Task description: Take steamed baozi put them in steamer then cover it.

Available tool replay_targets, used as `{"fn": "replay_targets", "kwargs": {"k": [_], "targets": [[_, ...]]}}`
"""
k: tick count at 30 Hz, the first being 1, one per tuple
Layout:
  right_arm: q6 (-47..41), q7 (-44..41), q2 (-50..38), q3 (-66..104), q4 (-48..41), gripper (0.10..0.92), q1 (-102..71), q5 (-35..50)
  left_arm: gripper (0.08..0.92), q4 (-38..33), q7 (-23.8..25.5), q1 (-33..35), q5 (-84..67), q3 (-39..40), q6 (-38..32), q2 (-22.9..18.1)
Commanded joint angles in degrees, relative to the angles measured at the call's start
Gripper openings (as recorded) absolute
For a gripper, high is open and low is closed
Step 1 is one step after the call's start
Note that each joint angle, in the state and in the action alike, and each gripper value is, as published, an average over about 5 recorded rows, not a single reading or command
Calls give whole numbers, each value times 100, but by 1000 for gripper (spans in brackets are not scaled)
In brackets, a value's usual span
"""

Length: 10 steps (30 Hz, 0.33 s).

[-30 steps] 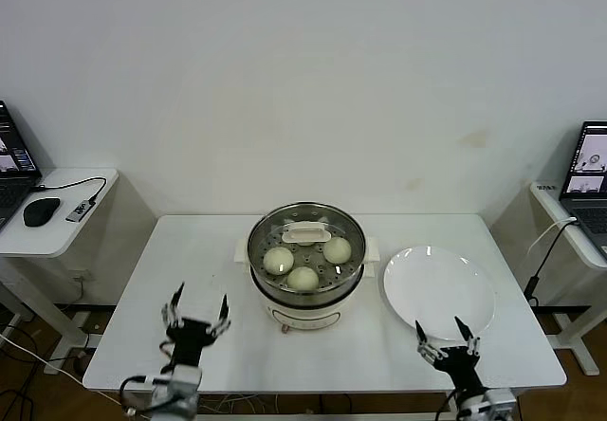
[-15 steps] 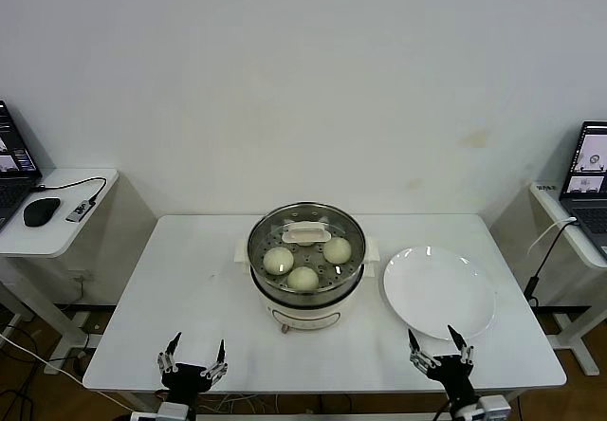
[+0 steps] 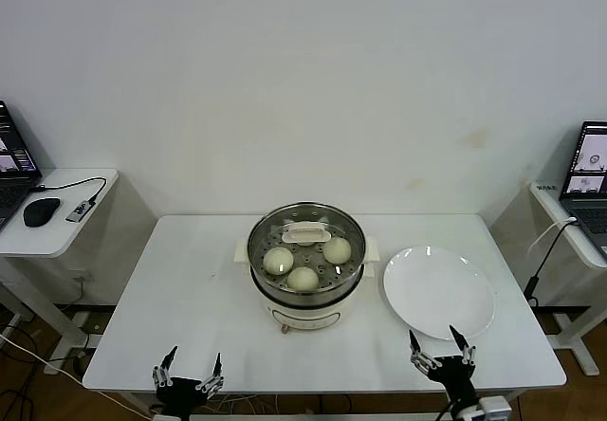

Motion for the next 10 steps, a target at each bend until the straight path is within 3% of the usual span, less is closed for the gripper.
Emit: {"fn": "replay_targets", "kwargs": {"k": [1, 10], "targets": [[-107, 36, 15, 103, 124, 823, -41, -173, 823, -103, 46, 126, -58, -24, 35, -6], [-145, 18, 44, 63, 90, 823, -11, -166, 823, -170, 76, 175, -56, 2, 29, -20]]}}
